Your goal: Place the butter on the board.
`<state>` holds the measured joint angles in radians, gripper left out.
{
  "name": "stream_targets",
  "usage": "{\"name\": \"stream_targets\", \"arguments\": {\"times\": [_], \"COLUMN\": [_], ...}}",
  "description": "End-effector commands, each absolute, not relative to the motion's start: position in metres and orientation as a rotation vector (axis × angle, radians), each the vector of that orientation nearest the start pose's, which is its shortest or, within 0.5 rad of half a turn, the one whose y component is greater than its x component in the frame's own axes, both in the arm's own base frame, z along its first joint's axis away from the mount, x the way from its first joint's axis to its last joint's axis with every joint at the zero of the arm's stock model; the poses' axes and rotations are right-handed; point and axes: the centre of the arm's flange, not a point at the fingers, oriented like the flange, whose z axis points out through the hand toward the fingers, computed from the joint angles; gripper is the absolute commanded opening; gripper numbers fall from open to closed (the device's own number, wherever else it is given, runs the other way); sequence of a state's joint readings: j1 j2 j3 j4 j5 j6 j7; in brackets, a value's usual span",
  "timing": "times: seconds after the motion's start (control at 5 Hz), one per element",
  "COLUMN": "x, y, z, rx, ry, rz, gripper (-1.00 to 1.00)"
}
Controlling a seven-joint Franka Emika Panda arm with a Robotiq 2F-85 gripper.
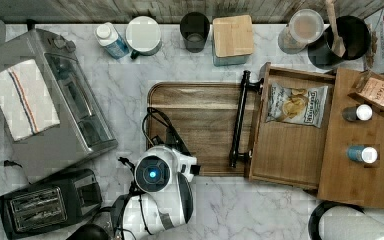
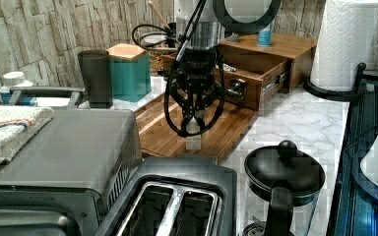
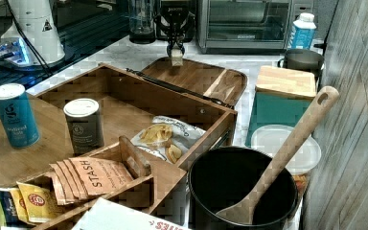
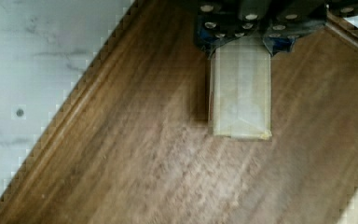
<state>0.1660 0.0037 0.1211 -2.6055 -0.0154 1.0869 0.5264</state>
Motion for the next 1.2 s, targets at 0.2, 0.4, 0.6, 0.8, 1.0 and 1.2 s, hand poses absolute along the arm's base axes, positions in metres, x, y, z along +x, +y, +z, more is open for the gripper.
{"name": "stream_targets", "arguments": {"times": [0.2,0.4,0.6,0.8,1.0,1.2], "x": [0.439,0.443,0.441,0.447,0.454,0.454], "y": [0.141,0.141,0.138,0.134,0.132,0.132], "z": [0.256,0.262,0.264,0.265,0.268,0.268], "rx": [-2.767,-2.765,-2.758,-2.754,-2.786,-2.786], "ry": [1.354,1.367,1.368,1.376,1.363,1.363], "rz": [-0.086,-0.072,-0.096,-0.077,-0.089,-0.088], "gripper": [-1.00,1.00,1.00,1.00,1.00,1.00]}}
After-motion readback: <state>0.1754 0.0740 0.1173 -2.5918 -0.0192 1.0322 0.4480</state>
